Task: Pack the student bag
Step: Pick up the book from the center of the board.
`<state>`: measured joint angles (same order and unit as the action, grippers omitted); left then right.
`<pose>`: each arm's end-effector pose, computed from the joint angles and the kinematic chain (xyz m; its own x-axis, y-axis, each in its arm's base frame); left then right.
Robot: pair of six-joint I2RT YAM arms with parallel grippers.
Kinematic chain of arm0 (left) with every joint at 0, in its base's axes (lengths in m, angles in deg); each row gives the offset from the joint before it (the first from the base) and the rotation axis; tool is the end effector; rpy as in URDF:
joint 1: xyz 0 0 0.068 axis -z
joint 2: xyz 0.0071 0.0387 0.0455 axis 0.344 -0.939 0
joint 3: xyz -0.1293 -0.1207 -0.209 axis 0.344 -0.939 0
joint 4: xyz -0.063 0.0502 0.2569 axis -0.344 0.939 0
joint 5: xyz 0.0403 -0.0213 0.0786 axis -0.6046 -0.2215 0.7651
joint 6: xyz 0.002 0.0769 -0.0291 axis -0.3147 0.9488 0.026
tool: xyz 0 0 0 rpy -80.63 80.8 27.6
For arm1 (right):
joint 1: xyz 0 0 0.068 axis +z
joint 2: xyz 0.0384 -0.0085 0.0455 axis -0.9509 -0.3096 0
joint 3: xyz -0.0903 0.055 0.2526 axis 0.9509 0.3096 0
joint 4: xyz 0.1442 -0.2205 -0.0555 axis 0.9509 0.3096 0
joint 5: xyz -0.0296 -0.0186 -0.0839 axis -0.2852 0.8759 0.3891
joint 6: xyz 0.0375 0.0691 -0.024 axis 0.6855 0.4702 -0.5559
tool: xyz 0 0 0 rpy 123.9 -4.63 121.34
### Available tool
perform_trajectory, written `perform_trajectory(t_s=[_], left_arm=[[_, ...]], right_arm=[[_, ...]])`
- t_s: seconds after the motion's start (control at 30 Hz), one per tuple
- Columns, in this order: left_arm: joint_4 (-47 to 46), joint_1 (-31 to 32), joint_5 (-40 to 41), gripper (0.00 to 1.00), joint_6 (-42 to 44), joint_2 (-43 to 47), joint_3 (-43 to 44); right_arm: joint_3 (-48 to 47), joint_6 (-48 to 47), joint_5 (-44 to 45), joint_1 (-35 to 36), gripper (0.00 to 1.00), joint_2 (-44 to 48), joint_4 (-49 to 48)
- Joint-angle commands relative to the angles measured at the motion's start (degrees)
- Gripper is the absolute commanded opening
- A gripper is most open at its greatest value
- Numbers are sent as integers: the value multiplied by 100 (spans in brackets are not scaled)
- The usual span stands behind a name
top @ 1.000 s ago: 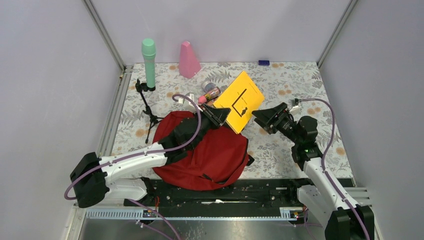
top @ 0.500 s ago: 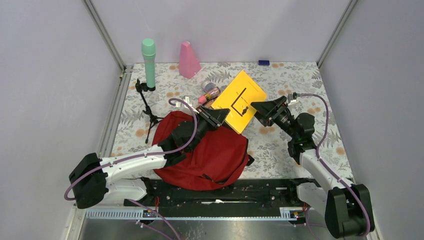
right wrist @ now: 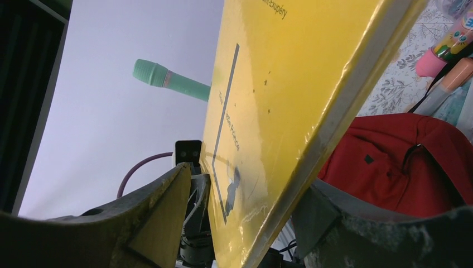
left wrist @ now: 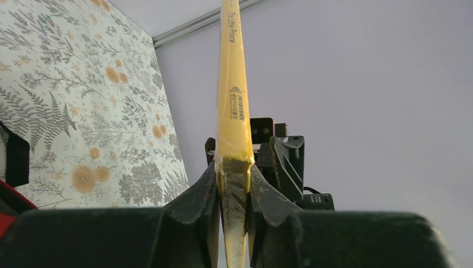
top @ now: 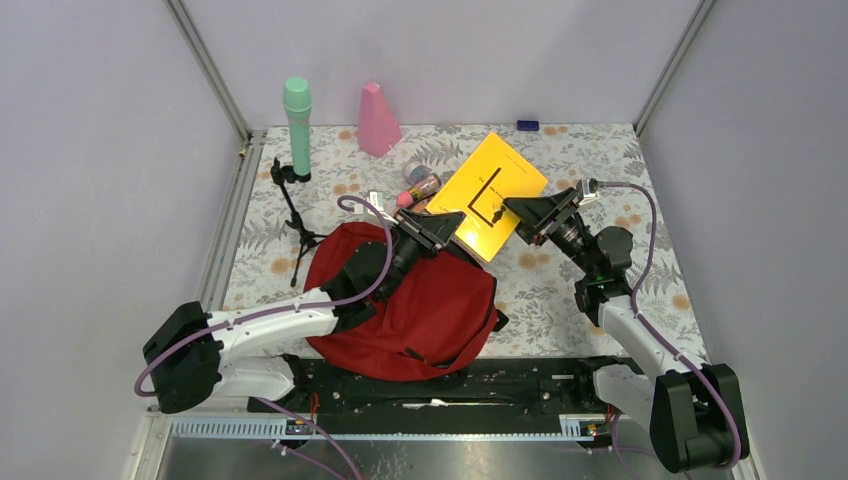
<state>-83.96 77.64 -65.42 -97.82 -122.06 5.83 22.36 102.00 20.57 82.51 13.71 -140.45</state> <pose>0.1932 -0.2531 0.3056 -0.5037 -0.7932 -0.3423 0.2949 0.2146 -0.9311 0.2411 0.0838 0.2903 -0.5841 0.7370 -0.3401 -0.4302 0.0743 0.8997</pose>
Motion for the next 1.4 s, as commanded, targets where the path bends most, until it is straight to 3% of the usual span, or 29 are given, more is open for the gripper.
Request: perform_trajectory(t_s=[0.0,0.43,0.47,0.5,0.63,0.7,0.77,0.87,1.03,1.23,1.37], left_arm=[[-1113,15,-242,0,-336,-18,134],[-828,6,-460,0,-422,-72,109],[-747,13,-478,4,-390,-36,95],[-704,8,-504,14,-315,-6,72],[-65,10,-601,71,174,175,83],[565,13,-556,87,497,317,173],[1151,21,-476,94,886,453,223],[1889,116,-145,99,1409,642,241],[3013,576,387,99,2158,460,562],[3732,967,381,99,2456,-488,1412],[4225,1078,329,99,2580,-1230,2164]], right_arm=[[-310,82,66,62,66,8,-556],[-291,46,257,63,14,2,-594],[-289,-3,268,62,12,16,-558],[-297,-68,276,64,10,33,-496],[-403,-571,335,62,0,226,173],[-553,-1033,428,57,0,457,838],[-820,-1841,638,53,0,770,1897],[-1323,-3023,1310,53,0,1292,3841],[-1977,-4524,2738,53,0,1935,6231],[-2261,-5321,4036,53,0,2305,7801],[-1926,-5400,4495,53,0,2900,7948]])
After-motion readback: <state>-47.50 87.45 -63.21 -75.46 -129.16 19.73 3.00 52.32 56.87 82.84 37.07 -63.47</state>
